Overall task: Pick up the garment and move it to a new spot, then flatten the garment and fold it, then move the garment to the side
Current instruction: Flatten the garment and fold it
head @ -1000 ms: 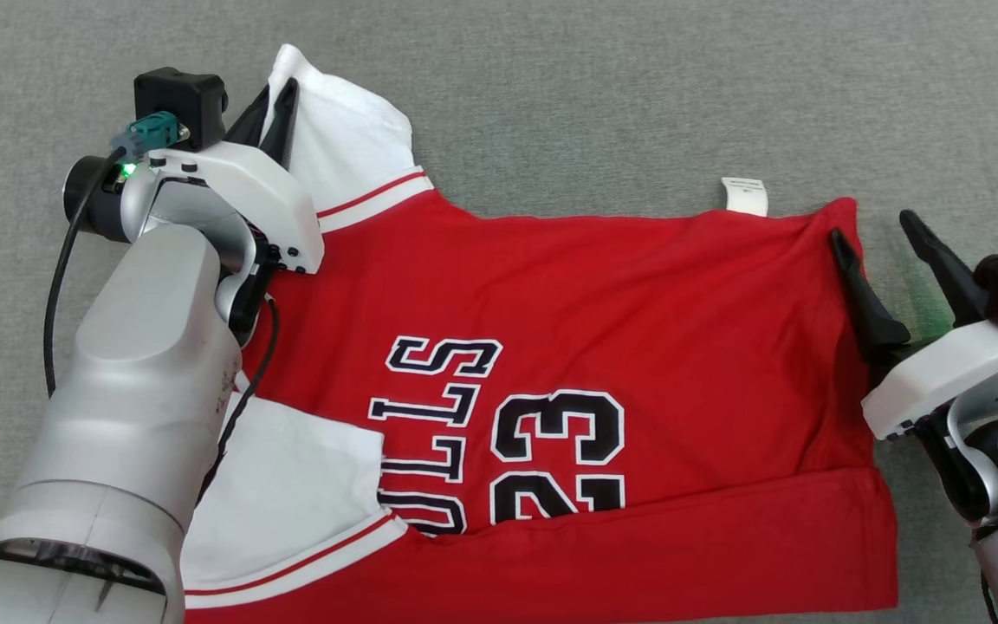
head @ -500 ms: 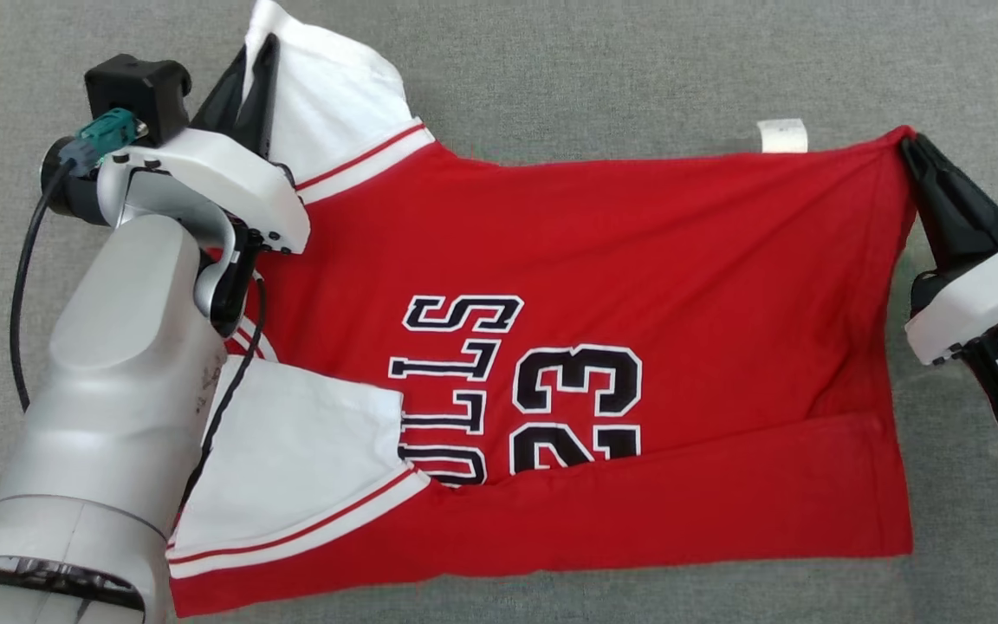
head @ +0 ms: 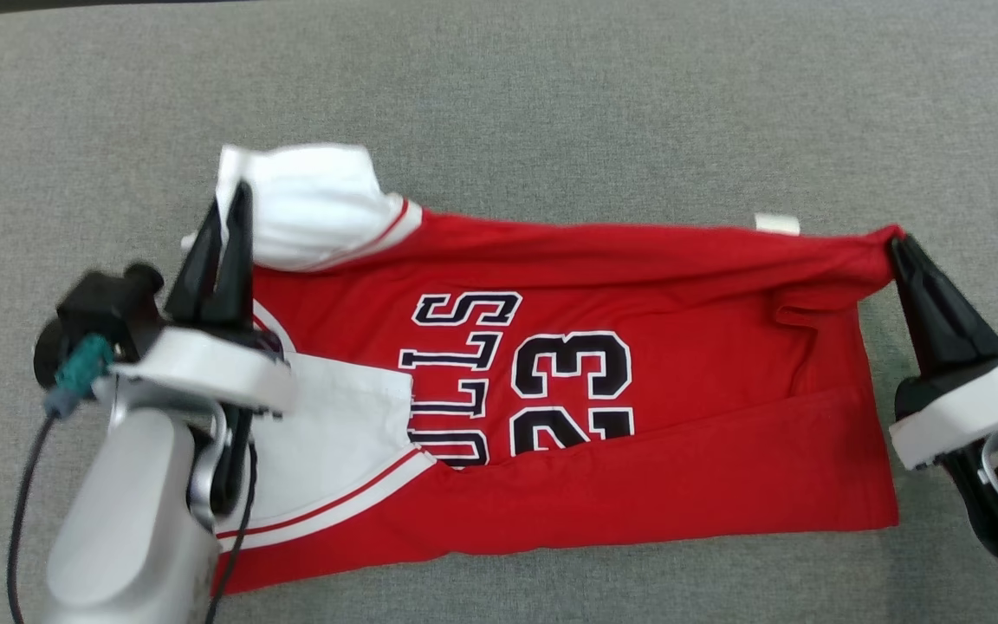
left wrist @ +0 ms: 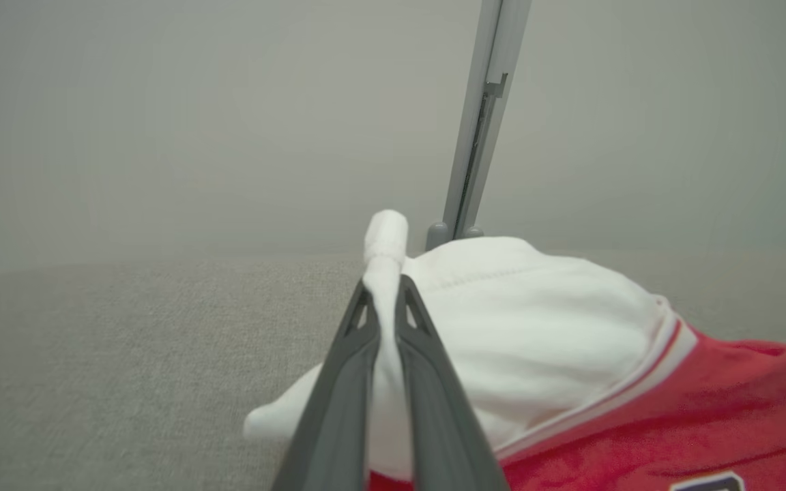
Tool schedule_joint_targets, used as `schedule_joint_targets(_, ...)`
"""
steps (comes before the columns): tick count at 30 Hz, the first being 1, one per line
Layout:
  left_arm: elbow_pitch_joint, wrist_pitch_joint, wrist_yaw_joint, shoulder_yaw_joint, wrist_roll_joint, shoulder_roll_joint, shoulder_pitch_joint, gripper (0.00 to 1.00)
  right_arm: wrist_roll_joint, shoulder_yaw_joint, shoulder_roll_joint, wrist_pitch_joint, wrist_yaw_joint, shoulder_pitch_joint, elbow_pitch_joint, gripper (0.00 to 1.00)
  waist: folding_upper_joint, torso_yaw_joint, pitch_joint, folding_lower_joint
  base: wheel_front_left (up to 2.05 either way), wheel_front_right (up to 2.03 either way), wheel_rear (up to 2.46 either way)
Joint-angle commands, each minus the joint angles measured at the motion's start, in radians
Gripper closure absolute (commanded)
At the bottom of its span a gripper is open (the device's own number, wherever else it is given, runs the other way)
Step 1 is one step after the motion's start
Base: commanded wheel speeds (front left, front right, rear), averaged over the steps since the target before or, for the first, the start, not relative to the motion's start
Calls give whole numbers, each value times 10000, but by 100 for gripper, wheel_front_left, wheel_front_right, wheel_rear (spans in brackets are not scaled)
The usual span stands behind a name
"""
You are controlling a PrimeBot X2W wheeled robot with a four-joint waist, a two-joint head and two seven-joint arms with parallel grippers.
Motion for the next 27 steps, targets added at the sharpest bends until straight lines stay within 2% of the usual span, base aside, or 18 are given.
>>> schedule_joint_targets(1, -410, 4, 151, 52, 26, 77, 723, 100, 94, -37, 38, -90, -22, 341, 3, 100, 0, 4, -149, 0, 0, 0, 0)
schedule_joint_targets(6, -1804, 422, 570, -23, -205, 69, 2944, 100, 337, -379, 289, -375, -22, 1321, 66, 100, 0, 55, -497, 0, 0, 0, 0)
schedule_joint_targets(9, -2742, 956, 1014, 45, -386, 114, 4335, 100, 287, -634, 607, -545, -22, 2111, -151, 100, 0, 61, -753, 0, 0, 0, 0)
schedule_joint_targets(12, -2933, 1285, 1107, 89, -626, 144, 4948, 100, 145, -743, 855, -514, -22, 2621, -347, 100, 0, 6, -843, 0, 0, 0, 0)
schedule_joint_targets(13, -2893, 1359, 1067, 87, -750, 128, 5053, 95, 41, -725, 923, -403, -22, 2791, -375, 96, 0, -9, -862, 0, 0, 0, 0)
schedule_joint_targets(14, -2758, 1442, 1046, 93, -821, 105, 5147, 65, 40, -792, 1050, -327, -22, 2940, -398, 56, 0, -17, -896, 0, 0, 0, 0)
schedule_joint_targets(15, -2672, 1452, 1017, 113, -863, 131, 5184, 18, 3, -845, 1167, -273, -22, 3038, -470, 16, 0, -32, -926, 0, 0, 0, 0)
schedule_joint_targets(16, -2536, 1467, 948, 140, -1017, 74, 5189, 0, -196, -891, 1196, -261, -22, 3125, -525, 0, 0, -55, -953, 0, 0, 0, 0)
schedule_joint_targets(20, -2289, 877, 1160, 404, -929, 99, 5219, 0, -596, -1187, 1576, -394, -16, 3505, -726, 0, 0, -220, -1184, 0, 0, 0, 0)
schedule_joint_targets(27, -2856, 129, 1385, 791, -521, 124, 5340, 0, -1174, -1921, 2200, -828, -14, 4038, -1753, 0, 0, -413, -1807, 0, 0, 0, 0)
